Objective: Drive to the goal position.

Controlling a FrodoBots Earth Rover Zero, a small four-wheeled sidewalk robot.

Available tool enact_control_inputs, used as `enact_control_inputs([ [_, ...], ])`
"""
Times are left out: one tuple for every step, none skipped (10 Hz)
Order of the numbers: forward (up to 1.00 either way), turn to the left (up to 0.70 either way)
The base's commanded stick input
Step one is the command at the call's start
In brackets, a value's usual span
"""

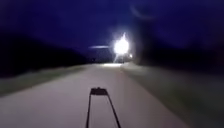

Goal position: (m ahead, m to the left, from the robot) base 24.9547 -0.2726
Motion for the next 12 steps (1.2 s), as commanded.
enact_control_inputs([
  [1.00, 0.02],
  [1.00, 0.02],
  [1.00, 0.02],
  [1.00, 0.02],
  [1.00, 0.02],
  [1.00, 0.02],
  [1.00, 0.02],
  [1.00, 0.02],
  [1.00, 0.02],
  [1.00, 0.03],
  [1.00, 0.02],
  [1.00, 0.02],
])
